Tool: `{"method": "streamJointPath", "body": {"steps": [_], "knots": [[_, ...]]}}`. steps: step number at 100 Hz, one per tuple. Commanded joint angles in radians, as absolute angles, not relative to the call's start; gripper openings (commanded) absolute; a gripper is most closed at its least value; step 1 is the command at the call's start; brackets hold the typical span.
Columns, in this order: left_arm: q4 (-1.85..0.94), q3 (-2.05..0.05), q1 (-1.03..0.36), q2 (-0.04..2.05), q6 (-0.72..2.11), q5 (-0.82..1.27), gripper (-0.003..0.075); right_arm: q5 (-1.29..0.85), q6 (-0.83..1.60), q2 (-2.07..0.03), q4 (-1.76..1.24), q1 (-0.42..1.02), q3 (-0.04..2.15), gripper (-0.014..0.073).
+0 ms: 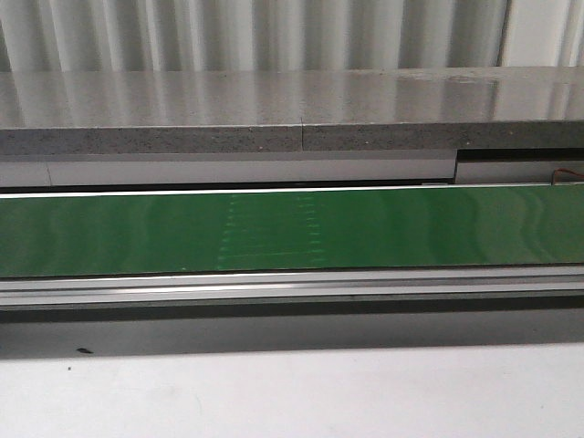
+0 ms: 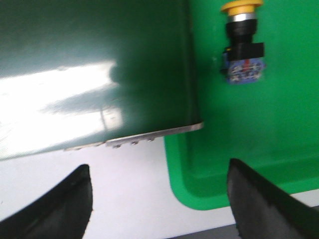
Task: Move button from right to left
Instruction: 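Lower the right gripper and grasp the yellow-capped button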
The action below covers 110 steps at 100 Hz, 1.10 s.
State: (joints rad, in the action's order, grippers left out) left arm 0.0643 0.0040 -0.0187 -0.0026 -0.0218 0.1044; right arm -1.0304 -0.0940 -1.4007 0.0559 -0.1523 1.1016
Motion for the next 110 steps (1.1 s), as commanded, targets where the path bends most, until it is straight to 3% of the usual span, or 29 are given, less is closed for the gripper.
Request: {"method": "streamJointPath", "body": {"steps": [1, 36, 110], "knots": [[0.054, 0.042, -0.018, -0.037, -0.029, 0.028, -0.0020, -1.008, -0.074, -1.417, 0.069, -0.227, 1.176, 0.0559], [0.054, 0.042, -0.018, -0.037, -0.029, 0.028, -0.0020, -1.001, -0.040, -1.623, 0.069, -0.446, 1.273, 0.0559], [0.054, 0.042, -0.018, -0.037, -0.029, 0.028, -0.0020, -0.825, 0.177, -1.862, -0.015, -0.450, 1.273, 0.0559]]}}
